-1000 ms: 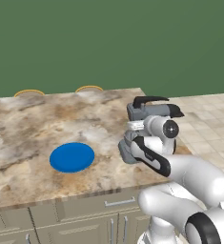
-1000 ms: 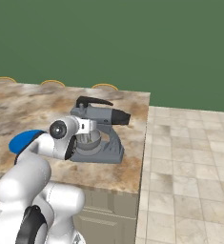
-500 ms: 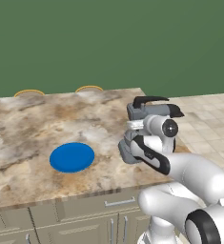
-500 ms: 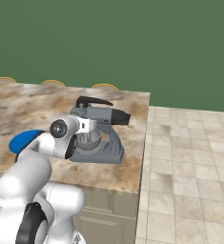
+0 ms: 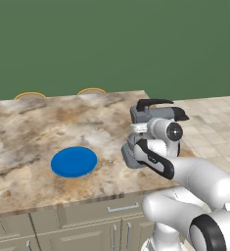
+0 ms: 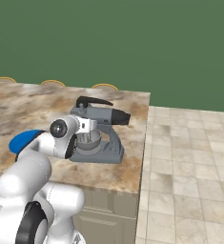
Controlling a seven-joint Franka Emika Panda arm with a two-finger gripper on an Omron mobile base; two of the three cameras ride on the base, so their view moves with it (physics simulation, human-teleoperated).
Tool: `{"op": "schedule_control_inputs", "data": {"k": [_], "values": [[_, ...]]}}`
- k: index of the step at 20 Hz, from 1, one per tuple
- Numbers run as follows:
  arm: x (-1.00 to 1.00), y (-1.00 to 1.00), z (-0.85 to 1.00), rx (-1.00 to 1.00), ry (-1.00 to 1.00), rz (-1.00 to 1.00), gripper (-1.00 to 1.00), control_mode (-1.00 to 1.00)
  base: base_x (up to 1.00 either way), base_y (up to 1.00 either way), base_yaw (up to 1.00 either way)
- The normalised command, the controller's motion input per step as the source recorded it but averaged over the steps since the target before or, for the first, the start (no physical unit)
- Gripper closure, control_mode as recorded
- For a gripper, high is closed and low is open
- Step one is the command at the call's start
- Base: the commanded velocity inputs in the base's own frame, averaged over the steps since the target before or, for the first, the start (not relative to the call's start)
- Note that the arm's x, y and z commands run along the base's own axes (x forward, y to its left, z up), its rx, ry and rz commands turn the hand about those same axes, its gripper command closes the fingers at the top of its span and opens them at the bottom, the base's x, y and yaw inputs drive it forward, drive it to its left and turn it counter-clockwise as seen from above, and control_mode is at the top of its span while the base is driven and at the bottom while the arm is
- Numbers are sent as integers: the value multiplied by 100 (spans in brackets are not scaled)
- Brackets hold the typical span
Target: Add butter and sugar cubes to the stand mixer bowl and then turn on the stand mixer to begin making frosting.
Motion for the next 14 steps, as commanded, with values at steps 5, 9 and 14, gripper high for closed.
{"op": "schedule_control_inputs", "data": {"k": [5, 9, 14], "values": [[1, 0, 0, 0, 0, 0, -100, -100, 0, 0, 0], [0, 0, 0, 0, 0, 0, -100, -100, 0, 0, 0], [0, 0, 0, 0, 0, 0, 100, -100, 0, 0, 0]]}}
